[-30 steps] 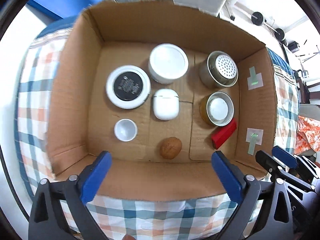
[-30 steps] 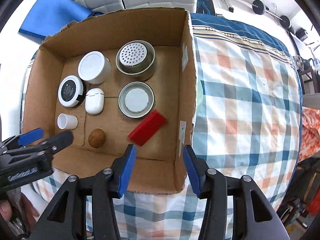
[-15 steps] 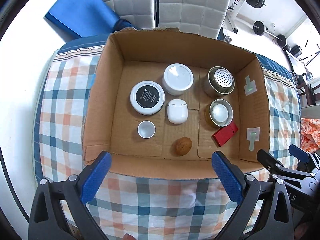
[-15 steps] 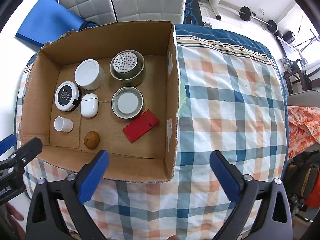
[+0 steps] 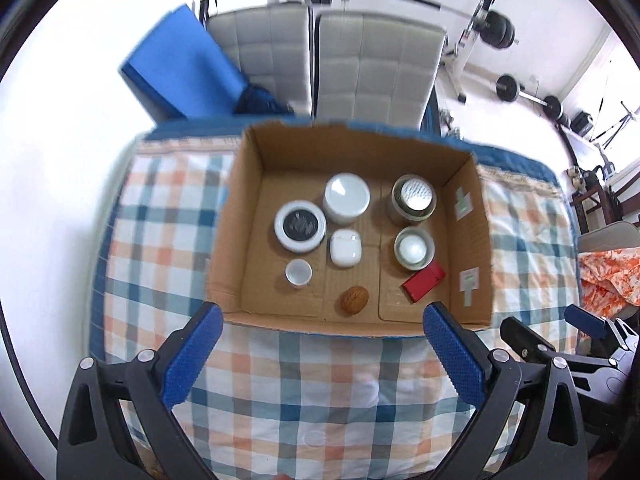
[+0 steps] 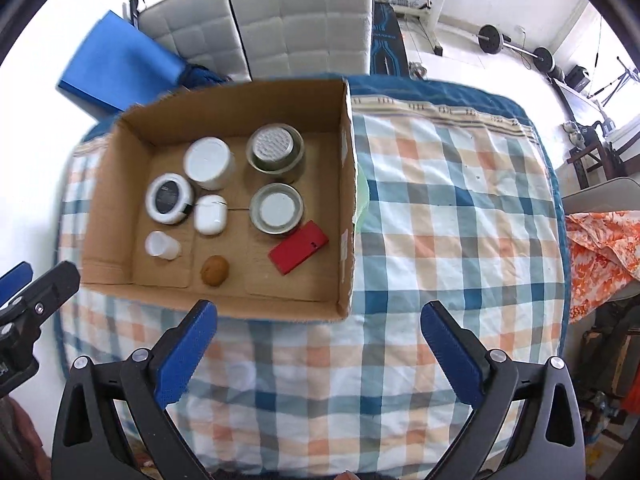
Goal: Organize rigid objects
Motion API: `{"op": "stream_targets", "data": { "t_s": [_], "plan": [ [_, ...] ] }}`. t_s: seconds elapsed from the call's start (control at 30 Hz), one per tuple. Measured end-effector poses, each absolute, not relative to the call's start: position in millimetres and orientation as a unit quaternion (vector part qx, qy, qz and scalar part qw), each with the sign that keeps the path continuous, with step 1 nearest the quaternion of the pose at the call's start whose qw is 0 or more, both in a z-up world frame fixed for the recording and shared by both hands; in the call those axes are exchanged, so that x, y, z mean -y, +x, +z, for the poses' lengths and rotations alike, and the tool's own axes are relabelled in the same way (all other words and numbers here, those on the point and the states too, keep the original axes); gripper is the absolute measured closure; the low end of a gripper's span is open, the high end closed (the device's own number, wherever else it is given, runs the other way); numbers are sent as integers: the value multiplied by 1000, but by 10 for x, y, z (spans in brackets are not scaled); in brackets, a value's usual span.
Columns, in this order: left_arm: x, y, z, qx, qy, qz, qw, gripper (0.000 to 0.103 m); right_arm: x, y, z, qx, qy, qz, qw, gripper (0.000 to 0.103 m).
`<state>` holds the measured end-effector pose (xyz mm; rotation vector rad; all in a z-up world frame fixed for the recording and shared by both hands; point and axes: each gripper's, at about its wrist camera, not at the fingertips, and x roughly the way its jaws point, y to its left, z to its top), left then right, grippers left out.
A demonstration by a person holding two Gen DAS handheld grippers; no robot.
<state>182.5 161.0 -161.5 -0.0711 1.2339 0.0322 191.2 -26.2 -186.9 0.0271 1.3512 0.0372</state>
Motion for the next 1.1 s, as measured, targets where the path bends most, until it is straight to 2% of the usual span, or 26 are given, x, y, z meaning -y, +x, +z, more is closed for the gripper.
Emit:
{"op": "stream_targets", "data": {
  "t_s": [0.17, 0.5, 0.8, 1.1],
  "plan": [
    [-1533, 1565, -1166, -549, -29, 4, 835, 0, 352, 1653, -1360, -592, 21, 17, 805, 0],
    [-1520, 1169, -665, -524, -38, 1, 851, 0, 424, 1172, -625, -553, 7, 23, 833, 0],
    [-1472, 897, -428, -512, -40, 8, 858, 0, 520, 824, -255, -534, 10, 29, 845, 0],
    [-1432, 734, -376, -510, -40, 10, 859, 0, 605, 701, -148, -528, 11, 23, 849, 0]
  ]
}}
